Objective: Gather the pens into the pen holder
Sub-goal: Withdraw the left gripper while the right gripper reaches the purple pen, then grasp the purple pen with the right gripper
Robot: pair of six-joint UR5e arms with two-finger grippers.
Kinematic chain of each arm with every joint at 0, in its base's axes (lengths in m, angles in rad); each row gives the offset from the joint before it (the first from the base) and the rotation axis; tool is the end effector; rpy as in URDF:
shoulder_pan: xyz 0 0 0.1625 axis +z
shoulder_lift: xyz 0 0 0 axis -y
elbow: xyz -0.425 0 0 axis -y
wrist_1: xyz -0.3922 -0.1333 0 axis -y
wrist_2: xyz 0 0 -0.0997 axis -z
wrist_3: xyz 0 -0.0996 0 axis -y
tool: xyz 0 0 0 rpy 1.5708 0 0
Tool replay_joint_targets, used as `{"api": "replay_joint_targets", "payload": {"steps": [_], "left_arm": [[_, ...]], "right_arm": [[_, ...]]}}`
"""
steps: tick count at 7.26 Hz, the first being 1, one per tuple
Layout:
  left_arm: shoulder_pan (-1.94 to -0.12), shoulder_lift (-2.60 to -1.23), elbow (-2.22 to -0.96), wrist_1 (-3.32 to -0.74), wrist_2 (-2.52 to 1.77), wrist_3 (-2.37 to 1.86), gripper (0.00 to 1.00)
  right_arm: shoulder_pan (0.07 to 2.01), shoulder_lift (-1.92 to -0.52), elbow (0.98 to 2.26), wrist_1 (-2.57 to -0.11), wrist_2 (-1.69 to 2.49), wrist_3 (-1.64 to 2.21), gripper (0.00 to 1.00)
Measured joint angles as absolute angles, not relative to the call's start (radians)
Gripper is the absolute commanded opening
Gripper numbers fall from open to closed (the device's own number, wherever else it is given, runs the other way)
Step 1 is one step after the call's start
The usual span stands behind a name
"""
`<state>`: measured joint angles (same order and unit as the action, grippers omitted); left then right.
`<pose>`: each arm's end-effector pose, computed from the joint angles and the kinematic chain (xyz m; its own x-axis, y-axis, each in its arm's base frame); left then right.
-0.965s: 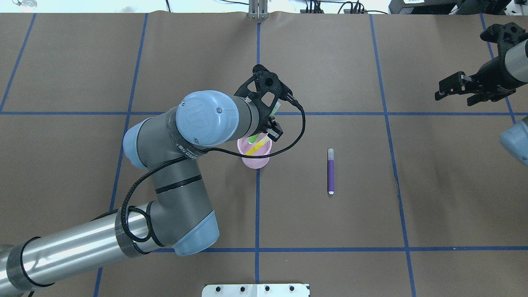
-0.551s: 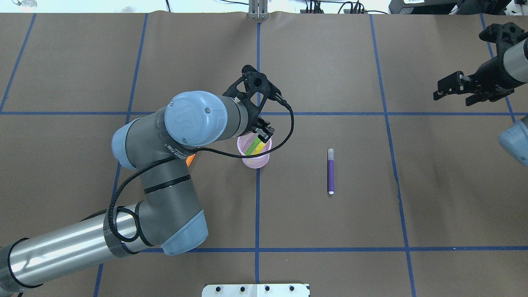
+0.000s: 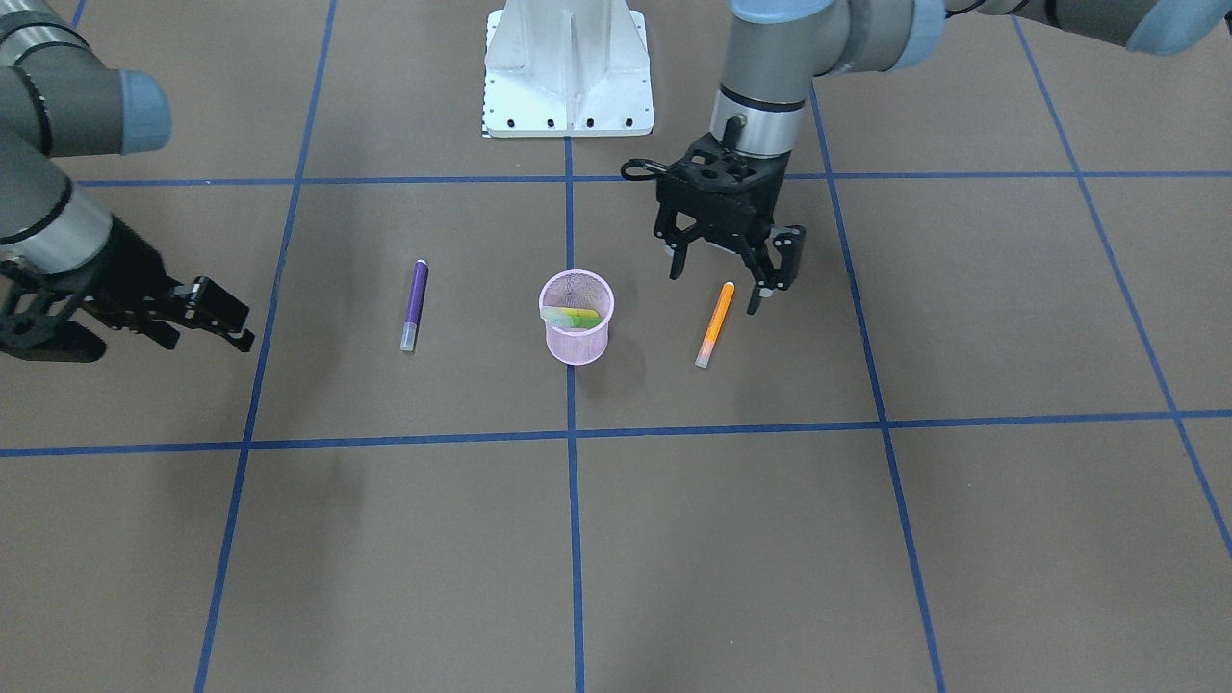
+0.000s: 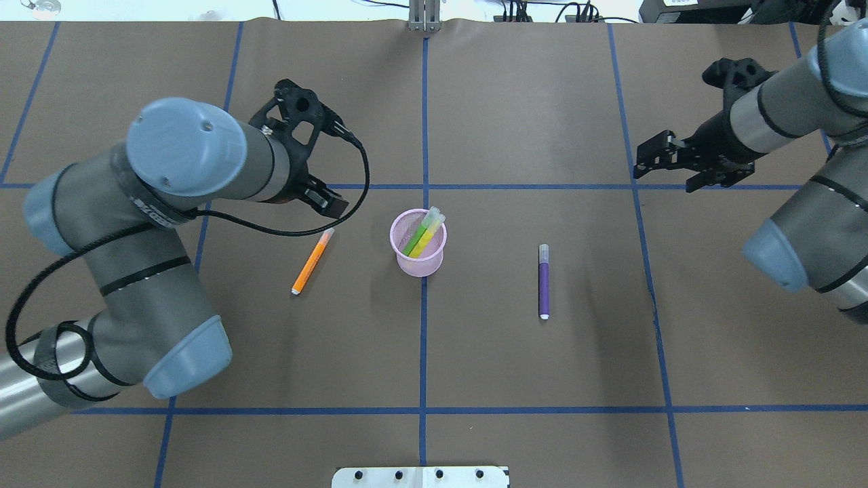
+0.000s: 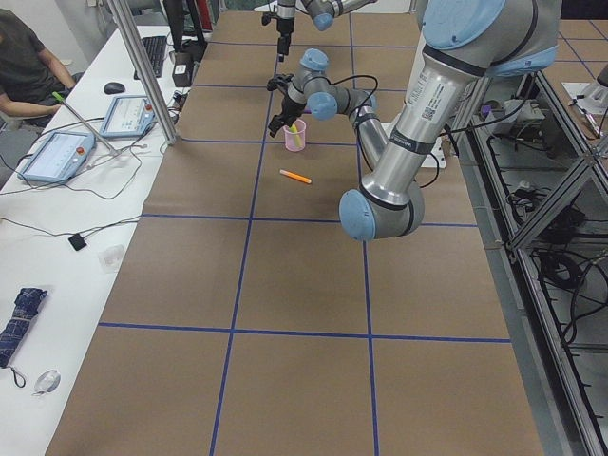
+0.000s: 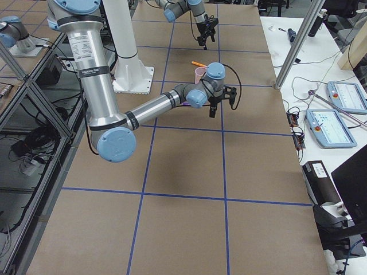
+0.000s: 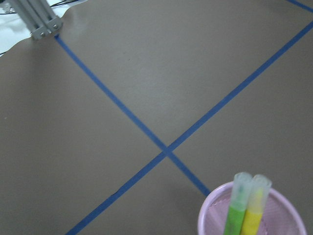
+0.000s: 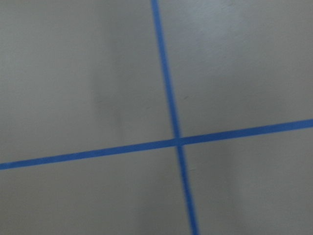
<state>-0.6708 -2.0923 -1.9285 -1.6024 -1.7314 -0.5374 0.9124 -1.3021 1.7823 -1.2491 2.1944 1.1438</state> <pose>0.3975 -0.4653 0.2104 0.6880 0.5366 -0.4886 -0.1491 0.7634 0.6285 -0.3004 -0.5111 0.3756 0.5468 0.1574 0.8223 -0.1745 0.9820 -0.0720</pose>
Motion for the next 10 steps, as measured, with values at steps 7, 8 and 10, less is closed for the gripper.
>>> {"api": "replay_joint_targets", "payload": {"steps": [7,8,10], "left_arm": [[-0.935,-1.832,-2.045,-1.551,-2.163,-0.683,0.99],[-0.937,-1.827,-2.049,-1.552,-2.165,-0.686,0.99],[-0.938,-1.823,-2.053,-1.558,-2.165,-0.686,0.99]], "right_arm": [[0.662,-1.109,1.646,-1.392,2.172,1.229,0.81],[0.659,-1.098,1.626,-1.398,2.173,1.227,0.77],[0.657,-1.091,1.603,-1.404,2.174,1.224,0.70]]}}
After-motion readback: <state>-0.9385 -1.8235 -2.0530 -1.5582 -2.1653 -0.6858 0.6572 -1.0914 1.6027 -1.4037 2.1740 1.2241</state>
